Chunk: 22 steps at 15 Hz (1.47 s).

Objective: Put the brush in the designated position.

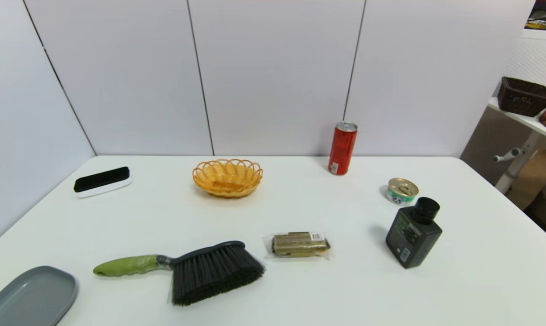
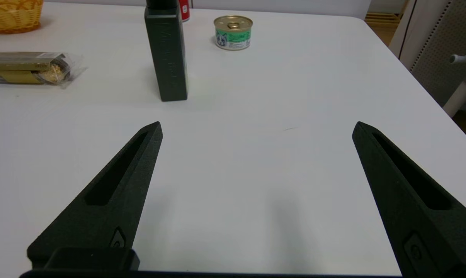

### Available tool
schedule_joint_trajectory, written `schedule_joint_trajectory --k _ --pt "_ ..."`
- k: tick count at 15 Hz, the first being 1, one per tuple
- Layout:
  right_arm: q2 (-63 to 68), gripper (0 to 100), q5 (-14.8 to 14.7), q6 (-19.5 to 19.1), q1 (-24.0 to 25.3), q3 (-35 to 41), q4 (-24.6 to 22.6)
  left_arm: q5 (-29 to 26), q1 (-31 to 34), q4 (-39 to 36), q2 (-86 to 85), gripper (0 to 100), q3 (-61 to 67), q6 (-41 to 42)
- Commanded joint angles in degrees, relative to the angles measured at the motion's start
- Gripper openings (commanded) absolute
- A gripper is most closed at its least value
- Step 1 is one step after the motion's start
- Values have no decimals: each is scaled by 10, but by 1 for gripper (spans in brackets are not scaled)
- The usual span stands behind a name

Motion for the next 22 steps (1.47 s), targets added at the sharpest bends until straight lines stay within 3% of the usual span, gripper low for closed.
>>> schedule_joint_trajectory --k 1,4,6,8,11,14,16,19,22 --pt "1 100 0 0 0 1 0 1 2 -19 127 100 -61 6" --pt "1 100 0 0 0 1 0 -16 -47 -62 339 100 -228 82" --pt "1 100 0 0 0 1 0 -69 -83 -62 435 100 -320 156" --pt "1 100 0 0 0 1 0 -158 -89 -56 523 100 -388 249" --pt "1 100 0 0 0 1 0 -287 -89 -56 591 100 -404 322" --pt "1 100 0 0 0 1 0 -346 -89 -47 643 100 -396 382" --pt "1 100 0 0 0 1 0 -407 -87 17 659 100 -385 433" --pt "1 100 0 0 0 1 0 -424 -72 154 692 100 -387 547" --pt "1 100 0 0 0 1 0 -432 -42 175 755 100 -388 632"
